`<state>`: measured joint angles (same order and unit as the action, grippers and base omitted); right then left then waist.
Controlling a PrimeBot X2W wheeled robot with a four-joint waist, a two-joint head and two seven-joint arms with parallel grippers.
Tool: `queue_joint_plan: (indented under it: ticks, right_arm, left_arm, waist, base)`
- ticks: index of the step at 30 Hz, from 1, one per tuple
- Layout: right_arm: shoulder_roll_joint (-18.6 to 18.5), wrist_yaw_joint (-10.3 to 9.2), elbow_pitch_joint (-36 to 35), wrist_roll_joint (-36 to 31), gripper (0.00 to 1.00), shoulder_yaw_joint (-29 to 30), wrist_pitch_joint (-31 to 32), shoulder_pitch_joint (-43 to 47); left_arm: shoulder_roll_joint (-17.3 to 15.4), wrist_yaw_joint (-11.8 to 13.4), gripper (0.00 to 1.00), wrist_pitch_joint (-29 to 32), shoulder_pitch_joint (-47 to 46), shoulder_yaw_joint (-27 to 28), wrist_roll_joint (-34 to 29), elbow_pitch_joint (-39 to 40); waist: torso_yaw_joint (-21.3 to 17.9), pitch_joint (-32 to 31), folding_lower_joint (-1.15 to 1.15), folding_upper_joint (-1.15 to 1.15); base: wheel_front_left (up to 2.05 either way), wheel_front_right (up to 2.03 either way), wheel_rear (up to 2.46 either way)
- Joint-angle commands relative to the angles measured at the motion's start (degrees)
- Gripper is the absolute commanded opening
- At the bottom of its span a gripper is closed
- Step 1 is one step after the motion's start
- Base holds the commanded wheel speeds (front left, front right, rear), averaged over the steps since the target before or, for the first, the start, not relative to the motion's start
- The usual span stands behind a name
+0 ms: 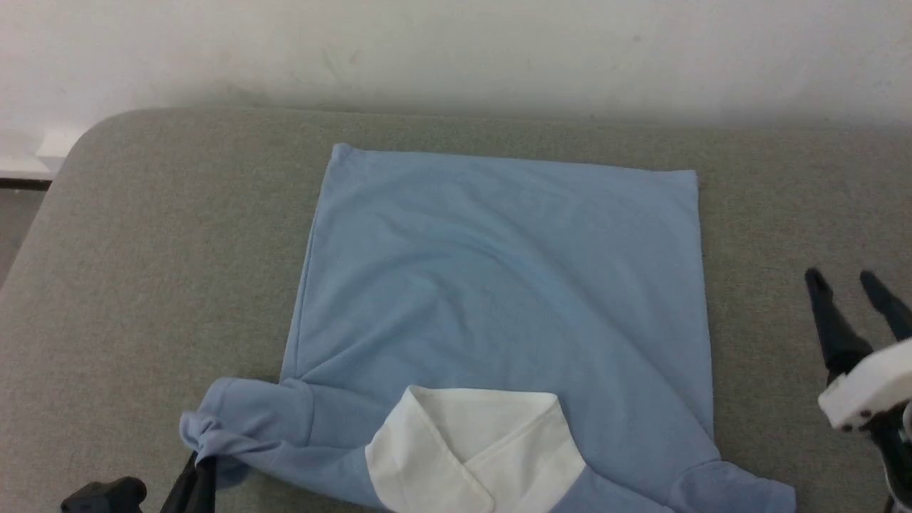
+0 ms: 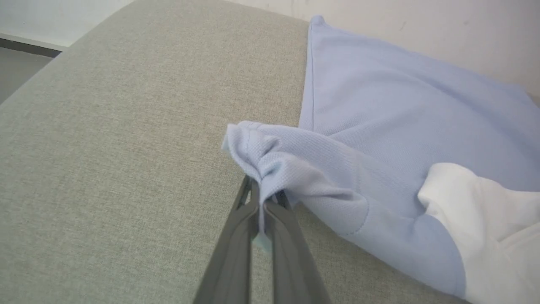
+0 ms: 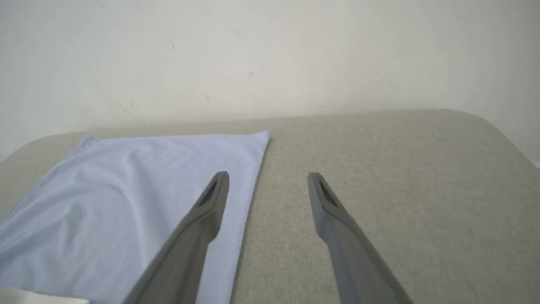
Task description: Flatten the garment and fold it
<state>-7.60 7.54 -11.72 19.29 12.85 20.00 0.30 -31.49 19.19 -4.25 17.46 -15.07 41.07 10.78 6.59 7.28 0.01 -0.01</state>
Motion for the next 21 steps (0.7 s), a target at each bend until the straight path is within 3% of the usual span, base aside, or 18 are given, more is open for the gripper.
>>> queue_joint_plan:
  ticks: [1, 3, 9, 14, 21]
  right_arm:
    - [-1.5, -0.05, 5.0, 0.9, 1.0, 0.1, -0.5, -5.7]
    - [-2.5, -0.05, 8.1, 1.1, 1.0, 0.2, -0.6, -9.1]
    - [-8.5, -0.05, 27.5, 2.1, 1.0, 0.0, 2.1, -27.7]
    - [-12.4, -0.05, 40.0, 2.1, 1.0, -3.7, 9.5, -38.5]
    - [-14.5, -0.05, 51.0, 2.0, 1.0, -5.8, 18.8, -46.7]
  left_arm:
    - [0.9, -0.5, 0.0, -1.2, -2.1, -0.3, -1.1, 0.5]
    - [1.5, -0.8, 0.0, -1.9, -3.1, -0.6, -1.3, 0.7]
    - [4.8, -3.5, 0.0, -5.6, -9.1, -1.6, -1.1, 2.1]
    - [5.9, -5.2, 0.0, -6.9, -12.8, -2.5, -1.5, 3.1]
    - [7.1, -6.1, 0.0, -7.9, -15.3, -3.4, -2.4, 4.3]
  waist:
    - [3.8, 4.0, -0.01, 0.01]
    - [4.8, 5.1, -0.01, 0.01]
    - [10.4, 10.8, -0.01, 0.01]
    - [13.7, 14.5, -0.01, 0.01]
    - [15.7, 17.3, -0.01, 0.01]
  base:
    - [0.0, 0.0, 0.0]
    - [0.0, 0.0, 0.0]
    - [0.0, 0.0, 0.0]
    - [0.0, 0.0, 0.0]
    - [0.0, 0.0, 0.0]
